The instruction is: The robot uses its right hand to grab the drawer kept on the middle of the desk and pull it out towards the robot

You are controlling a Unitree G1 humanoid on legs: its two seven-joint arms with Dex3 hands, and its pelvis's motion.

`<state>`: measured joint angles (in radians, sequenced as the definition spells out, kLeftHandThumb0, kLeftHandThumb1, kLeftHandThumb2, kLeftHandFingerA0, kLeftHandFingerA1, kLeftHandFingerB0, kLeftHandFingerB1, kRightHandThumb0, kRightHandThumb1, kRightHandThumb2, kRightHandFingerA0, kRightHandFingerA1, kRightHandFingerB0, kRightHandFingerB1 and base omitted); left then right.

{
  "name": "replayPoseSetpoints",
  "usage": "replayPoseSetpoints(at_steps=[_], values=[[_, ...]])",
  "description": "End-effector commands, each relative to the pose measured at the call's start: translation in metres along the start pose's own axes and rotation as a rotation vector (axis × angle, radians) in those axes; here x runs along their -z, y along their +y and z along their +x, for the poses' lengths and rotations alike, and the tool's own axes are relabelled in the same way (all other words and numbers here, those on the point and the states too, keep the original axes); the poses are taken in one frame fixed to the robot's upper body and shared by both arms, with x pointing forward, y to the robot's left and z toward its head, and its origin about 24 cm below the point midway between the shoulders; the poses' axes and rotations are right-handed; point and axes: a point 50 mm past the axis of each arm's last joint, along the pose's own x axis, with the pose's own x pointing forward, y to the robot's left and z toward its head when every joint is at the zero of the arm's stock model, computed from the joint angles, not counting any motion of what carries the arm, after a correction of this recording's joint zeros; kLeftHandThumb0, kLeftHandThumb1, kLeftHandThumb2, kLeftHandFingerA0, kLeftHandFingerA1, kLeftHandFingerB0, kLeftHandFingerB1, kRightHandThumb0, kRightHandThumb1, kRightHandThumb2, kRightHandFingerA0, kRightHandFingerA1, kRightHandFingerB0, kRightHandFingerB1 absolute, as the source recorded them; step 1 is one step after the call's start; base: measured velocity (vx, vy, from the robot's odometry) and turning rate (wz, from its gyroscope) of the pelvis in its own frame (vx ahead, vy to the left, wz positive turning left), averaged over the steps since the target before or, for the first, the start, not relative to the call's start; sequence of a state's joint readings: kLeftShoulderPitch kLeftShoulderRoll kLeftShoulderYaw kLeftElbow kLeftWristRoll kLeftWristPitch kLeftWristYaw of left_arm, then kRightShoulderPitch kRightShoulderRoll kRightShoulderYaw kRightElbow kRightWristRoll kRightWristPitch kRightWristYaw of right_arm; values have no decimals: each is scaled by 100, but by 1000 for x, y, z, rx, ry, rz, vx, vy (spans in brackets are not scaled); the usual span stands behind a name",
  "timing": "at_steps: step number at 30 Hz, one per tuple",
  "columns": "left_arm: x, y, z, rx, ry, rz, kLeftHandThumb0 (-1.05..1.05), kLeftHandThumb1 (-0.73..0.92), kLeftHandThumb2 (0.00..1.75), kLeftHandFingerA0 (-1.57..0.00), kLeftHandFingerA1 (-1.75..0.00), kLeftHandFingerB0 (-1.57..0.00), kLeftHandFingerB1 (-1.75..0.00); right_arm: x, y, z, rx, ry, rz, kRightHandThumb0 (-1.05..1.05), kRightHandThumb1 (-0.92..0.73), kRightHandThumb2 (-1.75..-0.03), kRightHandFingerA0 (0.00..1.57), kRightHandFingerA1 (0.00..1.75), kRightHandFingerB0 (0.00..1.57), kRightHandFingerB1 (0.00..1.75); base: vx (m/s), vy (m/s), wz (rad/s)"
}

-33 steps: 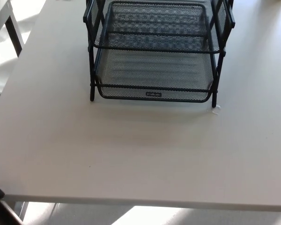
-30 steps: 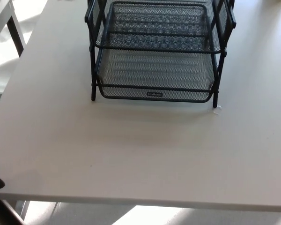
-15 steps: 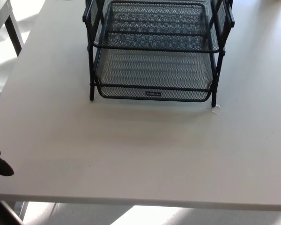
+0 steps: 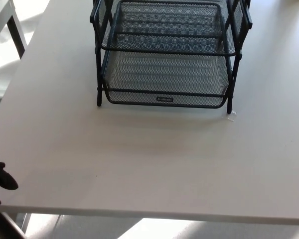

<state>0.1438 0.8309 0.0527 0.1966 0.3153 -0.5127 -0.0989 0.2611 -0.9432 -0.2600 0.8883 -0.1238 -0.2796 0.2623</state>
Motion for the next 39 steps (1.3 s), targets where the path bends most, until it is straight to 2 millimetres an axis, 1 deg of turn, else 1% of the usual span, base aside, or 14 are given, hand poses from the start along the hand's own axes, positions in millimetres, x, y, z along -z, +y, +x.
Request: replayPoseSetpoints(at_steps=[1, 7, 8, 12, 13, 14, 15, 19, 21, 29, 30, 31, 35, 39], values=[[-2, 2, -2, 48, -33, 55, -29, 56, 57, -77, -86, -82, -59, -17, -54, -20, 230, -105, 25, -60, -58, -58, 52, 56, 33, 31, 0, 0, 0], [-2, 1, -4, 41, -42, 53, -28, 55, 57, -79, -86, -82, -59, -57, -86, -42, 522, -271, -61, -62, -58, -58, 36, 59, 35, 31, 0, 0, 0], [-1, 1, -4, 48, -38, 59, -29, 56, 57, -78, -84, -81, -58, -74, -95, -46, 674, -305, -134, -77, -50, -88, 66, 117, 26, 46, 0, 0, 0], [-1, 1, -4, 53, -28, 62, -30, 57, 57, -77, -85, -81, -59, -110, -111, -58, 823, -409, -161, -80, -68, -53, 45, 153, 15, 45, 0, 0, 0], [0, 1, -4, 53, -27, 62, -30, 57, 57, -77, -84, -81, -58, -125, -115, -64, 868, -462, -163, -43, -31, -96, 57, 92, 1, 52, 0, 0, 0], [-1, 1, -4, 51, -28, 59, -29, 56, 57, -79, -85, -82, -58, -131, -117, -66, 880, -474, -172, -88, -70, -58, 47, 142, 7, 49, 0, 0, 0], [-1, 1, -4, 45, -32, 54, -29, 56, 57, -79, -85, -82, -58, -146, -120, -70, 914, -527, -186, -88, -56, -92, 52, 99, 5, 52, 0, 0, 0], [-1, 0, -5, 47, -31, 53, -29, 56, 57, -79, -87, -82, -59, -181, -122, -78, 990, -682, -207, -83, -70, -61, 48, 102, 9, 46, 0, 0, 0], [-1, 1, -5, 51, -27, 57, -30, 56, 57, -78, -87, -82, -59, -204, -120, -89, 994, -752, -252, -75, -67, -60, 50, 65, 15, 37, 0, 0, 0], [-1, 1, -5, 50, -19, 51, -31, 56, 57, -78, -85, -82, -59, -280, -97, -107, 928, -1000, -274, -73, -66, -60, 39, 56, 18, 32, 0, 0, 0], [-1, 1, -5, 40, -28, 54, -30, 56, 57, -79, -89, -83, -61, -299, -91, -114, 917, -1053, -270, -77, -53, -90, 30, 62, 7, 45, 0, 0, 0], [-1, 1, -5, 34, -32, 50, -29, 55, 57, -80, -89, -83, -61, -310, -86, -119, 917, -1088, -265, -72, -64, -60, 32, 59, 15, 33, 0, 0, 0], [-1, 0, -5, 32, -28, 39, -29, 55, 57, -79, -88, -83, -60, -333, -77, -124, 923, -1124, -249, -72, -64, -60, 33, 54, 16, 32, 0, 0, 0], [0, 0, -5, 36, -36, 47, -28, 55, 57, -80, -88, -82, -60, -362, -64, -126, 922, -1245, -242, -77, -54, -90, 27, 56, 7, 43, 0, 0, 0]])
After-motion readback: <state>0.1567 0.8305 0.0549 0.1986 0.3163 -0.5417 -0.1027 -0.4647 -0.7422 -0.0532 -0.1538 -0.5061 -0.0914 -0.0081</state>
